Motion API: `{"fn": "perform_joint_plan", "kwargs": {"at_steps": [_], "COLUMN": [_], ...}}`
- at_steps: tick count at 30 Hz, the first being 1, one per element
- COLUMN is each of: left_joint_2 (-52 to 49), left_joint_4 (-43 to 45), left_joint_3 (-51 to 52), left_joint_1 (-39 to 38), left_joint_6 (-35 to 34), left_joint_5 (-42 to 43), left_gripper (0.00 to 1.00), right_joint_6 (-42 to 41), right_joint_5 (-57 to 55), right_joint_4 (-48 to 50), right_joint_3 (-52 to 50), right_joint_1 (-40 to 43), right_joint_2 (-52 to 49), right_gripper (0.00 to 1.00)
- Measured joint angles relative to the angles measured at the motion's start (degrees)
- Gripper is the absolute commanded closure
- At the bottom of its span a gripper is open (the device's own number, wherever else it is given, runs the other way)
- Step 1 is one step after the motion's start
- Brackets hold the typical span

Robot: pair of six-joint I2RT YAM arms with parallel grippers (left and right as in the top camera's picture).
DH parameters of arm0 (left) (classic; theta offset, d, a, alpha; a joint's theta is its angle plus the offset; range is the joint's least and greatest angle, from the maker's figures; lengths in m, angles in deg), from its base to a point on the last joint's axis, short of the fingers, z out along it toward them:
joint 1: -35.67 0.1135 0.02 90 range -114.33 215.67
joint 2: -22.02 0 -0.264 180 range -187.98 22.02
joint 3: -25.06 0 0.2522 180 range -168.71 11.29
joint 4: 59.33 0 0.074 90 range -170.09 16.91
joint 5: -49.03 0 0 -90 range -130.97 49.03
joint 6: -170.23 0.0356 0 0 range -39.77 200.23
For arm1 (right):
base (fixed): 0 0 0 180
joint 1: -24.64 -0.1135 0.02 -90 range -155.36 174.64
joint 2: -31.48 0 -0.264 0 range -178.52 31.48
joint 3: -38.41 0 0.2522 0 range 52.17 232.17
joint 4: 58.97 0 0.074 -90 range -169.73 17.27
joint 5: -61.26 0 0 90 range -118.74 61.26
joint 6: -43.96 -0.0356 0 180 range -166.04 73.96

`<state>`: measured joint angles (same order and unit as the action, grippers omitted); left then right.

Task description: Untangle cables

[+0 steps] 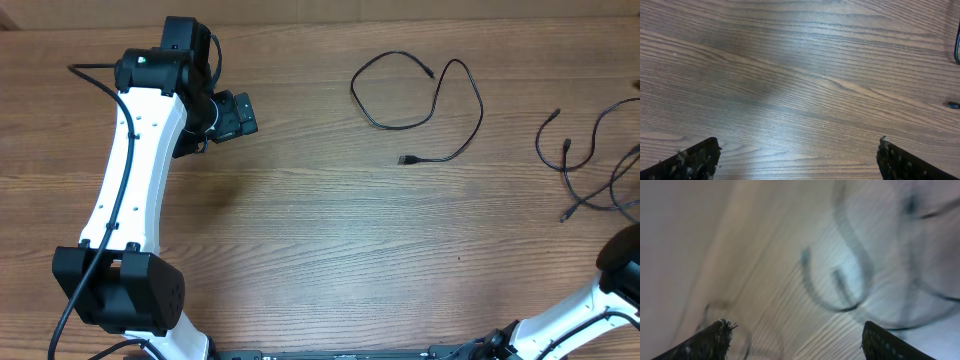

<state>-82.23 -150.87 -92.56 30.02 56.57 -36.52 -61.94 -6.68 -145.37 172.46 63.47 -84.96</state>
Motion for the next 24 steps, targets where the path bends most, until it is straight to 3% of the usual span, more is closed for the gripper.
{"fn": "perform_joint_plan", "kwargs": {"at_steps": [5,11,20,24], "left_joint_2": [0.00,0.00,0.00,0.00], "left_joint_4": [0.00,-0.04,0.07,0.20], "left_joint_3": [0.00,0.00,0.00,0.00], "left_joint_1": [0.00,0.00,-1.09,-2.10], "left_joint_6": [0.00,0.04,1.16,3.19], "left_joint_5": [-0.02,-0.02,-0.02,0.00], "left_gripper": [0.00,0.00,0.00,0.00], "right_joint_6": [11.50,21.18,23.37,20.96], "right_joint_5": [6.60,6.16,-3.67,-8.61], "right_joint_4": [-4.42,-1.68,3.34,5.40], "right_joint_3": [0.00,-0.02,-0.02,-0.02], "right_joint_1": [-7.69,-19.74,-30.25,-32.63], "right_joint_2": [0.00,0.00,-2.19,-6.45], "right_gripper": [0.14,0.13,0.12,0.21]}}
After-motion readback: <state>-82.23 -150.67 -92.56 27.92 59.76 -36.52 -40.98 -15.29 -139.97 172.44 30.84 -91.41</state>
